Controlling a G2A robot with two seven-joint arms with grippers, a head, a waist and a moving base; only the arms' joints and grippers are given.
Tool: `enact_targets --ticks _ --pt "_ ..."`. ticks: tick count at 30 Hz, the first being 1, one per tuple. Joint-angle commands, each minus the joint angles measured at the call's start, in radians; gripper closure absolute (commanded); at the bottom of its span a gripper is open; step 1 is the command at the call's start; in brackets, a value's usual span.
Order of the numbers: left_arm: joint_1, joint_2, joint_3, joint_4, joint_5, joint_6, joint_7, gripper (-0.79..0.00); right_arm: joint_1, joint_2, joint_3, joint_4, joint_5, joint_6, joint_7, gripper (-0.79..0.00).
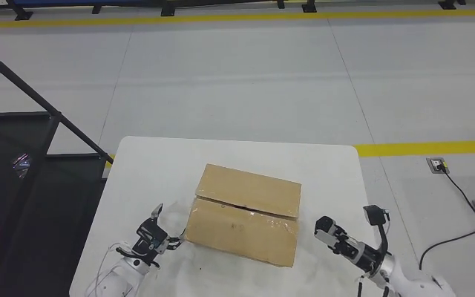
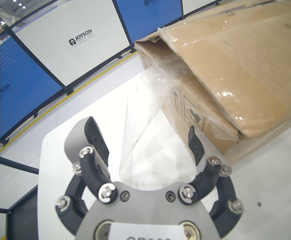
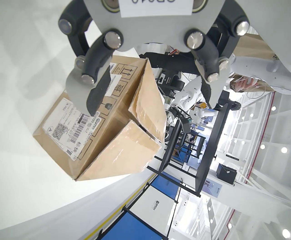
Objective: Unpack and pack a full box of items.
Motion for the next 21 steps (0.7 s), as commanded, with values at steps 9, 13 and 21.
enact_targets --ticks 9,13,21 --pt "0.035 0.003 -0.019 -0.018 -0.033 0.011 0.032 -0.785 -0.092 -0.001 0.076 -0.069 -0.1 -0.148 -0.159 -0.785" --pt "0.077 0.012 -0.102 -0.035 -0.128 -0.026 0.092 -0.785 -0.092 -0.001 0.076 -0.069 -0.1 -0.148 -0.159 -0.785" --pt "0.128 0.018 -0.232 -0.055 -0.304 -0.036 0.172 -0.785 -0.168 0.004 0.088 -0.239 -0.605 -0.184 -0.185 -0.785"
